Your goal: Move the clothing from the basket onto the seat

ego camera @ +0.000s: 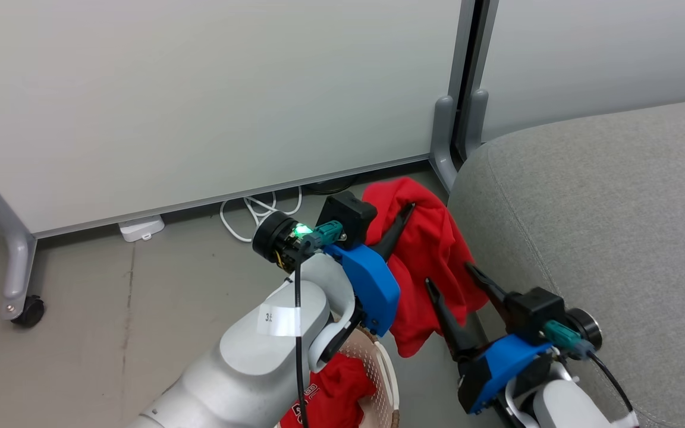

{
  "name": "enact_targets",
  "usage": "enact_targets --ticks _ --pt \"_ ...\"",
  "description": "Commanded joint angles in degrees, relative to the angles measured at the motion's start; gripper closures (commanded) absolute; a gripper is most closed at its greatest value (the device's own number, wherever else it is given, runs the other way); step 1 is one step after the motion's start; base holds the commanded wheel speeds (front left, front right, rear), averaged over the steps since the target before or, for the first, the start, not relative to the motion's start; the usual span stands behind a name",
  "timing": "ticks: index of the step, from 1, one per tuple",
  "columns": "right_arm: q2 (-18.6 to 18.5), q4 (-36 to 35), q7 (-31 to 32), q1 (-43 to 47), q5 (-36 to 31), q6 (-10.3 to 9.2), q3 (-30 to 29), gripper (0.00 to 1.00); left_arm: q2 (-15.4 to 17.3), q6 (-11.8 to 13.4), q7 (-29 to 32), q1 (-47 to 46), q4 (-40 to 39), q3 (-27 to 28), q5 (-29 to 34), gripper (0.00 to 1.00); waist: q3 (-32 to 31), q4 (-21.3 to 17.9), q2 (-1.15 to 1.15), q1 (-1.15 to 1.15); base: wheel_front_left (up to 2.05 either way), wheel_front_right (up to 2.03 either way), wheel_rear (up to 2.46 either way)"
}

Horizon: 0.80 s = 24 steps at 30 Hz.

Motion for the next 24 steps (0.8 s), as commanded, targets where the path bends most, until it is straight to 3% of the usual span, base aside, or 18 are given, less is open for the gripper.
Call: enact_targets --ticks 1,12,24 --pt "-0.16 0.74 0.47 -1.12 0.49 0.01 0.57 0.00 0.05 0.17 -0.44 -0.95 0.13 -0.28 -0.36 1.00 0.05 0.07 0.00 0.00 0.00 0.00 0.00" --pt "-4.76 8.26 3.34 -9.32 8.08 0.01 8.82 0.00 0.04 0.23 -0.98 -2.10 0.49 -3.15 -2.58 1.00 0.81 0.95 0.00 0.00 0.00 0.00 0.00" --pt "-10.95 12.12 2.60 -17.01 21.61 0.01 25.75 0.00 0.04 0.28 -1.58 -2.81 0.99 -5.63 -4.74 1.00 0.87 1.07 0.00 0.00 0.00 0.00 0.00"
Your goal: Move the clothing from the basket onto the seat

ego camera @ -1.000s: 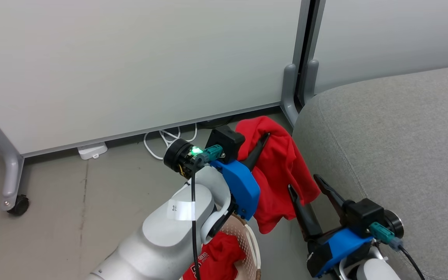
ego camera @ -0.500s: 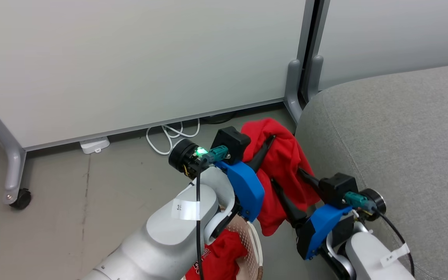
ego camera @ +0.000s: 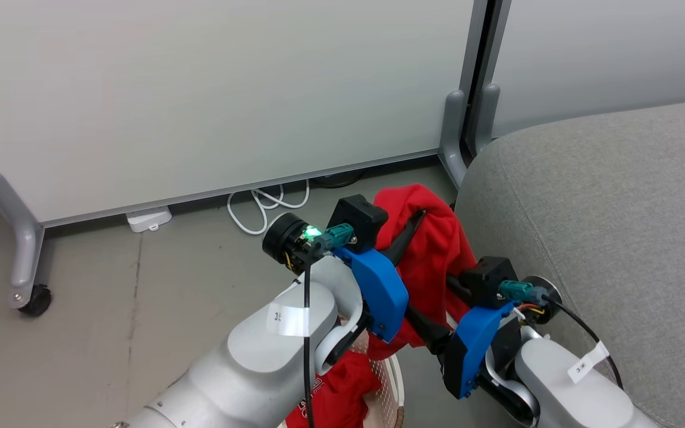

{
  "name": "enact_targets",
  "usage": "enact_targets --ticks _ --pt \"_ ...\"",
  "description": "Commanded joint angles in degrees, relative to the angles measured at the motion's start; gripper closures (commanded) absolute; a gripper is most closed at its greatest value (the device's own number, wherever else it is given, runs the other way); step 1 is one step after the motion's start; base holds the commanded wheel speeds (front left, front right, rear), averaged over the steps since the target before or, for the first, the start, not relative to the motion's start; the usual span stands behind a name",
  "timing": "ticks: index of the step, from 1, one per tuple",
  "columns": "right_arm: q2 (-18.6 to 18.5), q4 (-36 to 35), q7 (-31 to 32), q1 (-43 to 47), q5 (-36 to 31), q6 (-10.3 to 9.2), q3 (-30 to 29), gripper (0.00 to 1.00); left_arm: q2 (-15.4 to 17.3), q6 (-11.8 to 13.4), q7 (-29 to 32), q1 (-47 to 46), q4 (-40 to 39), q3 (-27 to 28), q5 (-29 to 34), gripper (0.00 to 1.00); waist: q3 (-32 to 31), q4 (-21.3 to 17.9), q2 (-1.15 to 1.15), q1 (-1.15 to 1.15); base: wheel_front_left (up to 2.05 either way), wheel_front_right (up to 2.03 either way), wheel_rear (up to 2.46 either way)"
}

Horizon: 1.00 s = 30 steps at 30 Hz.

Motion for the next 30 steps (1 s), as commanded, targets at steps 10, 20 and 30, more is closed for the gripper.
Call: enact_targets --ticks 10,20,30 --pt "-0.15 6.15 -4.98 -6.56 6.05 0.01 6.90 0.07 0.02 0.43 -1.10 -1.45 0.29 -1.90 -1.74 1.00 0.18 -0.17 0.00 0.00 0.00 0.00 0.00" --pt "0.38 10.74 -8.88 -8.77 8.26 0.01 10.30 1.00 0.02 0.87 -2.03 -1.84 1.35 -3.00 -3.14 1.00 0.04 -0.59 0.00 0.00 0.00 0.00 0.00" --pt "0.16 12.80 -10.48 -9.73 10.11 0.01 11.98 1.00 0.02 1.13 -2.53 -2.41 2.26 -3.92 -4.23 1.00 0.12 -0.68 0.00 0.00 0.00 0.00 0.00"
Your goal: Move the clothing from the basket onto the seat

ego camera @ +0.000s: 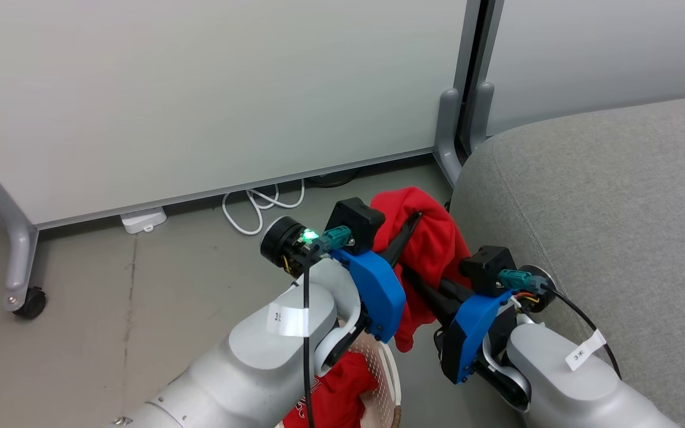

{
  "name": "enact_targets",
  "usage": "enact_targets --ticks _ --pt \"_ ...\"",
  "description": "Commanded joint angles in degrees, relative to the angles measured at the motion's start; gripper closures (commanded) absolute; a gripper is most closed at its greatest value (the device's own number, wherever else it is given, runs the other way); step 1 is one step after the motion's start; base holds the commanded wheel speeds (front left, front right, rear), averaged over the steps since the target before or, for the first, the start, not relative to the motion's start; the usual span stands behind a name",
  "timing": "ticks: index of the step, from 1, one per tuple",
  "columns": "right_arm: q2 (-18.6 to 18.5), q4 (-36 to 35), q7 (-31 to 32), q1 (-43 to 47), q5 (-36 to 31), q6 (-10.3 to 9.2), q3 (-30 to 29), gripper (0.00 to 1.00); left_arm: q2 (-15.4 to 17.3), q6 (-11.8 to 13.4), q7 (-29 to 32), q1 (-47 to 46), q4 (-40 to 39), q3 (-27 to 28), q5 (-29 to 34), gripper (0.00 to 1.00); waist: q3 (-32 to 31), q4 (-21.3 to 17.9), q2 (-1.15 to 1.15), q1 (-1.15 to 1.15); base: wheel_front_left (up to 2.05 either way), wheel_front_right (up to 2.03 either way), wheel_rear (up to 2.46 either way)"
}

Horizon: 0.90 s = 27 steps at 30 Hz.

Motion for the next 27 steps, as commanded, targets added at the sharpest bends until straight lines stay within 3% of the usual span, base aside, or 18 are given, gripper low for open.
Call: enact_targets --ticks 1,3,4,7,8,21,27 --pt "-0.15 0.40 -0.49 -1.05 0.51 0.01 0.33 1.00 0.03 0.15 -0.25 -1.07 0.18 -0.14 -0.35 1.00 0.00 -0.02 0.00 0.00 0.00 0.00 0.00" --pt "-0.12 0.71 -0.66 -1.33 0.67 0.01 0.50 1.00 0.03 0.11 -0.02 -1.11 0.30 -0.30 -0.65 1.00 -0.02 -0.06 0.00 0.00 0.00 0.00 0.00" --pt "-0.07 0.84 -0.78 -1.45 0.81 0.01 0.56 1.00 0.03 0.15 0.02 -1.16 0.35 -0.37 -0.90 0.84 -0.02 -0.08 0.00 0.00 0.00 0.00 0.00" --pt "0.06 1.26 -1.14 -1.45 1.12 0.01 0.67 1.00 0.03 0.30 -0.22 -1.34 0.53 -0.69 -1.12 0.17 -0.04 -0.10 0.00 0.00 0.00 0.00 0.00" --pt "0.10 1.39 -1.14 -1.50 1.09 0.01 0.71 1.00 0.03 0.34 -0.28 -1.33 0.59 -0.81 -1.22 0.02 -0.03 -0.11 0.00 0.00 0.00 0.00 0.00" --pt "-0.10 1.69 -1.89 -1.49 1.58 0.01 0.49 1.00 0.18 1.33 -3.53 -0.55 2.06 -0.19 -1.54 0.00 0.04 -0.09 0.00 0.00 0.00 0.00 0.00" --pt "-1.06 0.85 -1.97 -1.06 0.42 0.01 -0.63 1.00 2.77 2.98 -5.49 3.66 0.88 3.14 -0.13 0.00 -0.01 0.14 0.00 0.00 0.00 0.00 0.00"
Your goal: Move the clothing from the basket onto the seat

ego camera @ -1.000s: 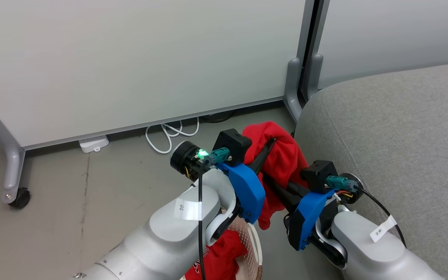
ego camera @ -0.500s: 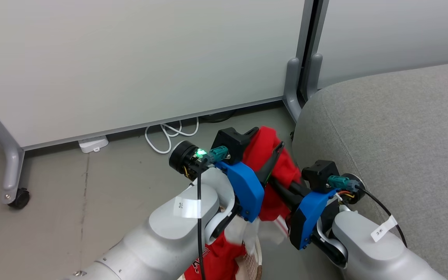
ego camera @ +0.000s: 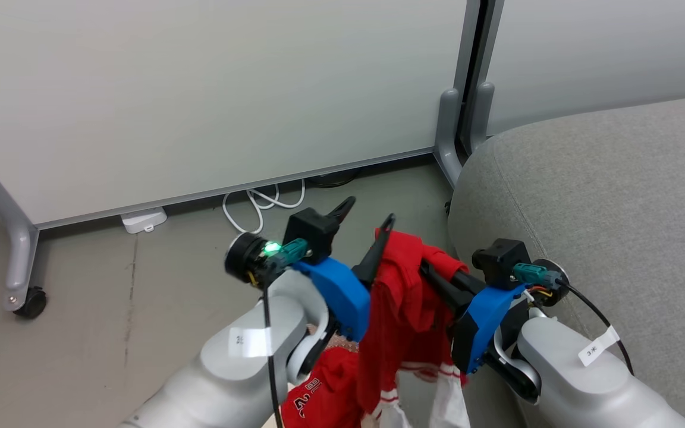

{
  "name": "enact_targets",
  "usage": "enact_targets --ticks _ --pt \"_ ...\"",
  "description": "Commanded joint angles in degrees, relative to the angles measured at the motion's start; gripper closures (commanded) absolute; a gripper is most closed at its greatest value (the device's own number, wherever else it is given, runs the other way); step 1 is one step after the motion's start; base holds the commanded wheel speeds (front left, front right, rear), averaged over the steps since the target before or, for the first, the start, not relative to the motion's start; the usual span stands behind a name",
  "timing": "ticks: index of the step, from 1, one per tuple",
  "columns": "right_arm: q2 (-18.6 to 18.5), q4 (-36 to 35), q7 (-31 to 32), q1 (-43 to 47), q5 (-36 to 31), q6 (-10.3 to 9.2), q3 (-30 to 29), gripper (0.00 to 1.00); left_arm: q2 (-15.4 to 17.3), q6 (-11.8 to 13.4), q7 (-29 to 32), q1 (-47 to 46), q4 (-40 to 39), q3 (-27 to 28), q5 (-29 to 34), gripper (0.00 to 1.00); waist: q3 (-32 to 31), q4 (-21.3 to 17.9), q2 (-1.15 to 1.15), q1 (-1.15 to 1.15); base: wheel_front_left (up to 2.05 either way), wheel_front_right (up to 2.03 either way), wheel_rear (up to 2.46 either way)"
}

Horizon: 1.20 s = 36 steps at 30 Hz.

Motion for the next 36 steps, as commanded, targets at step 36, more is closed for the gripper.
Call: enact_targets --ticks 36 --pt "-2.06 -8.98 1.65 7.19 -8.26 0.01 -10.36 1.00 5.01 -5.04 -0.46 40.87 -24.91 40.84 30.90 0.00 -0.56 -0.01 0.00 0.00 0.00 0.00 0.00"
